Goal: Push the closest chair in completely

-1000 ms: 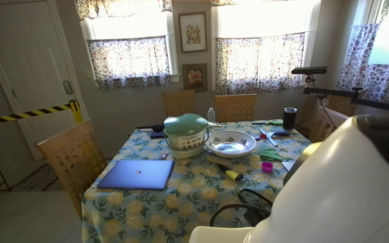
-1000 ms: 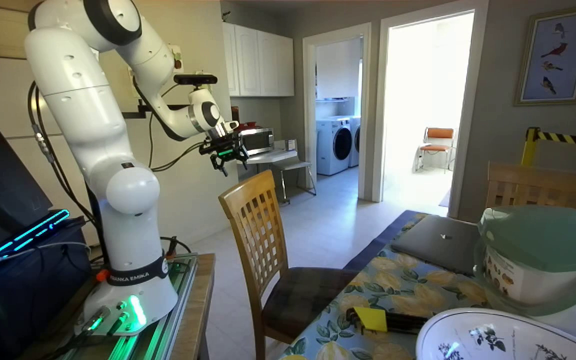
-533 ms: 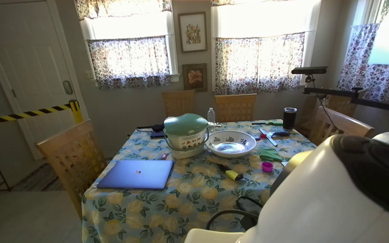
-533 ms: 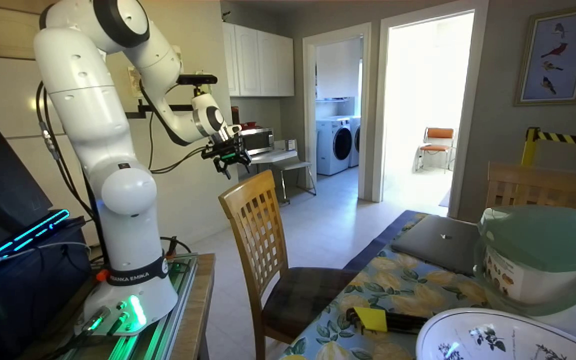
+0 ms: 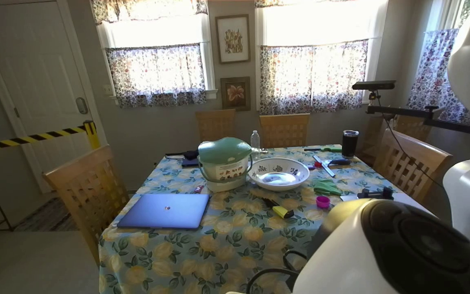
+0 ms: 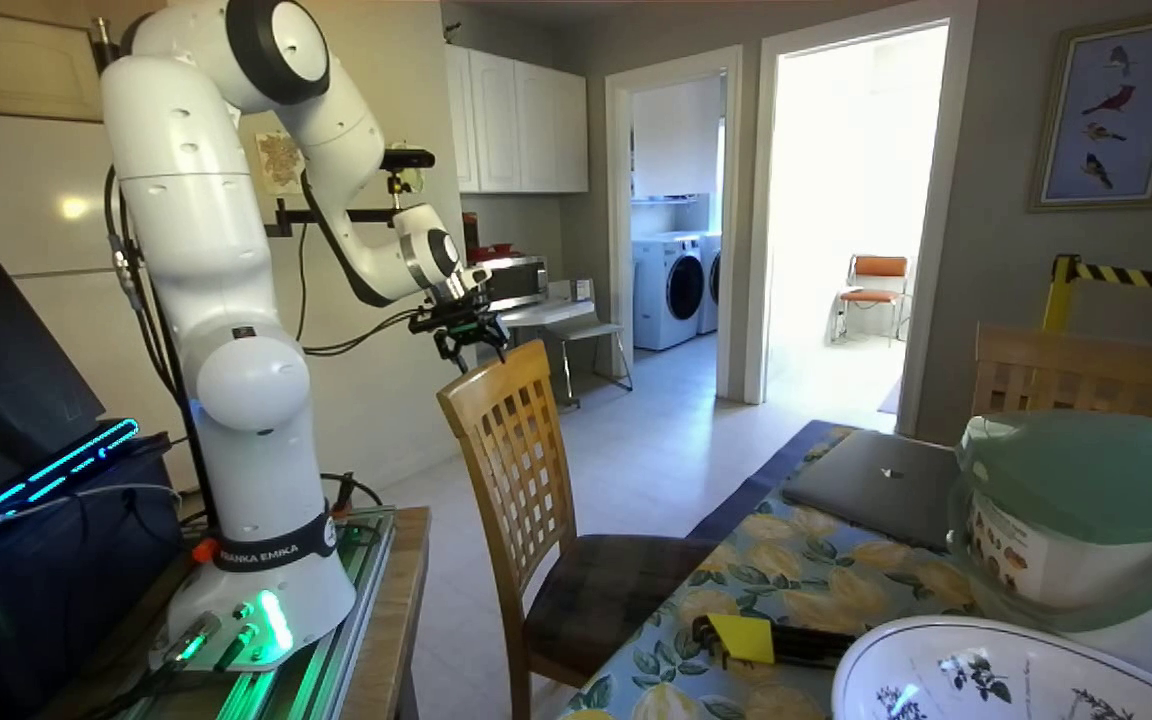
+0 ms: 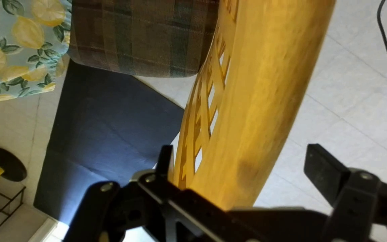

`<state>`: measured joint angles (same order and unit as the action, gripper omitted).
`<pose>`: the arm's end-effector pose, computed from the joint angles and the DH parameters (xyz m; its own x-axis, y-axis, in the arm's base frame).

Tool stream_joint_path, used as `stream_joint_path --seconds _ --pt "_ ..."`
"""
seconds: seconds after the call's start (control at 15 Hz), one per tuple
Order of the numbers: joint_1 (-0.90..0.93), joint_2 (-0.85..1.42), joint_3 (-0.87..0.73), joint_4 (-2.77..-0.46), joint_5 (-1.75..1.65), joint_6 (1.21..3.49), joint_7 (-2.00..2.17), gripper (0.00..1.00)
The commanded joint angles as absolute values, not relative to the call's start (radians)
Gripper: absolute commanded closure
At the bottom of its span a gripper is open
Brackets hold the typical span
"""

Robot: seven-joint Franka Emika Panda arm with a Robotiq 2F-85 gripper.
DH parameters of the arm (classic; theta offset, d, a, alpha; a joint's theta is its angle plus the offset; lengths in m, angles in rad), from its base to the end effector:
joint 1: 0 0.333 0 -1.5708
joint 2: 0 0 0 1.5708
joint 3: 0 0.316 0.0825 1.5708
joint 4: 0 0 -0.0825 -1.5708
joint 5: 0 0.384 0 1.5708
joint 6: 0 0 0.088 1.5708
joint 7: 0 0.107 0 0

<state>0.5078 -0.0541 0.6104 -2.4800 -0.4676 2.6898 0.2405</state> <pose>0.2014 0.4466 0.3295 0.2463 0.9371 0.2472 0.9118 -0.3105 0.2688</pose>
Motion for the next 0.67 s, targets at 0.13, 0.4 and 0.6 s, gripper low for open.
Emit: stream_joint_path --seconds 0.13,0.4,0.6 --pt "0.503 -0.009 0.618 -2.450 -0.580 2.701 0.339 0.41" --pt "0.505 -0.006 0.618 -2.443 -0.656 2.694 0.396 0.70" --pt "0.510 0.022 0.619 -2.431 -0.685 2.688 0.415 0.92"
